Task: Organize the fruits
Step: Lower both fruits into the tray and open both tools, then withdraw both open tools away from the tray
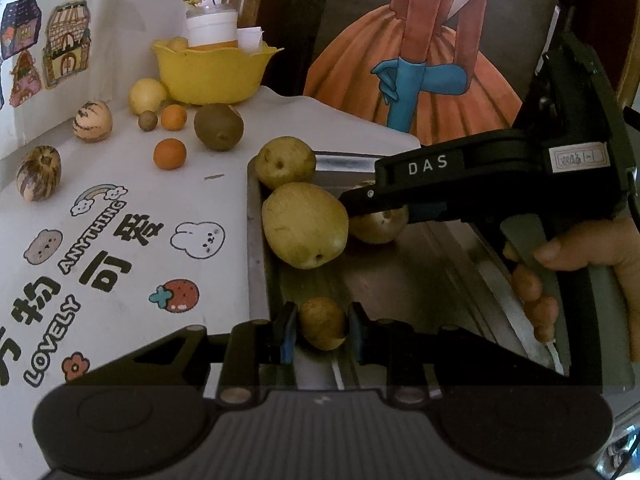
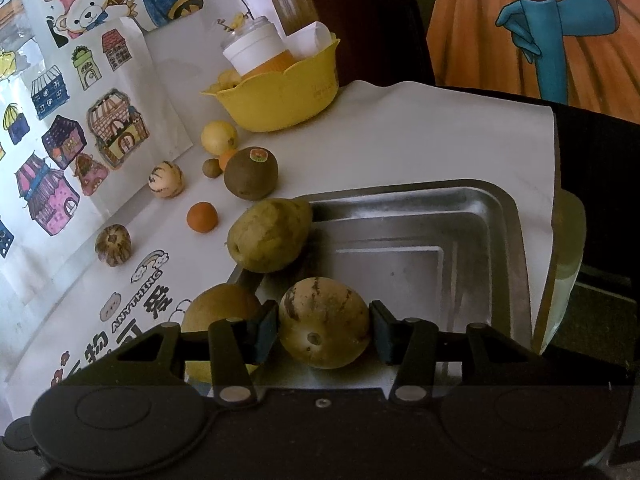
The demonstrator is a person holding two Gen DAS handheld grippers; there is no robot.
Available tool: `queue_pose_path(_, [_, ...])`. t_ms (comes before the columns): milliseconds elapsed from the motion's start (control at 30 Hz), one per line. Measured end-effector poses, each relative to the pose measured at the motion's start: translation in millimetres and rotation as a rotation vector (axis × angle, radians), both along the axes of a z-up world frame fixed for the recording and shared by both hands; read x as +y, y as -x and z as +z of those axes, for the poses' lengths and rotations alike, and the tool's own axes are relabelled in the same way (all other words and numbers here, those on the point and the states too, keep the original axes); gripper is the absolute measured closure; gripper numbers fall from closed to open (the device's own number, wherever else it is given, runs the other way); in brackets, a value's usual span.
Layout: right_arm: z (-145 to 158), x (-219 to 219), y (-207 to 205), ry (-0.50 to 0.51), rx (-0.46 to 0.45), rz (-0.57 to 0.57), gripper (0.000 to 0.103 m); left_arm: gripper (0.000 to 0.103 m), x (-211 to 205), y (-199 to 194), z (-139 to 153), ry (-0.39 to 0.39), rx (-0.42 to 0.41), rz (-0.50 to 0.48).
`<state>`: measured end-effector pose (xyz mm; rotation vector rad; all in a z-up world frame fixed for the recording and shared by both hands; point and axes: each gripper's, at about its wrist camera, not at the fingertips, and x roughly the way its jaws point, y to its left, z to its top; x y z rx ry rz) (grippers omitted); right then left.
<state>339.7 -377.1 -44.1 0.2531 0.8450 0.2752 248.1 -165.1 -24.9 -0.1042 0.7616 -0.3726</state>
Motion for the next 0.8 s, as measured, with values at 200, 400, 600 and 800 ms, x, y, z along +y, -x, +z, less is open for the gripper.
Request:
queue_pose_path(200, [11.9,-4.1,14.2,0.006,-0.023,-0.005,0.046,0.053,5.5,13.4,7.1,0.015,-0.012,-0.003])
queue_pose_path(400, [33.6,-7.2,40.2,0.017,-0.068,-0.013,0.033,0.033,11.5,35.8,21.3,0.022,-0.047,0.004])
queue_pose_path(600, [54.7,-4.6,79.2,0.055,-0.140,-0.009,0.020,0.018,29.8,65.6,35.7,0.040,-0.083,0.042])
queue_pose_path(800, [66.3,2.5,118.3,0.088,-0.185,-0.007,0.011,0.006,52.8,89.5,42.3,0.049,-0.093,0.092])
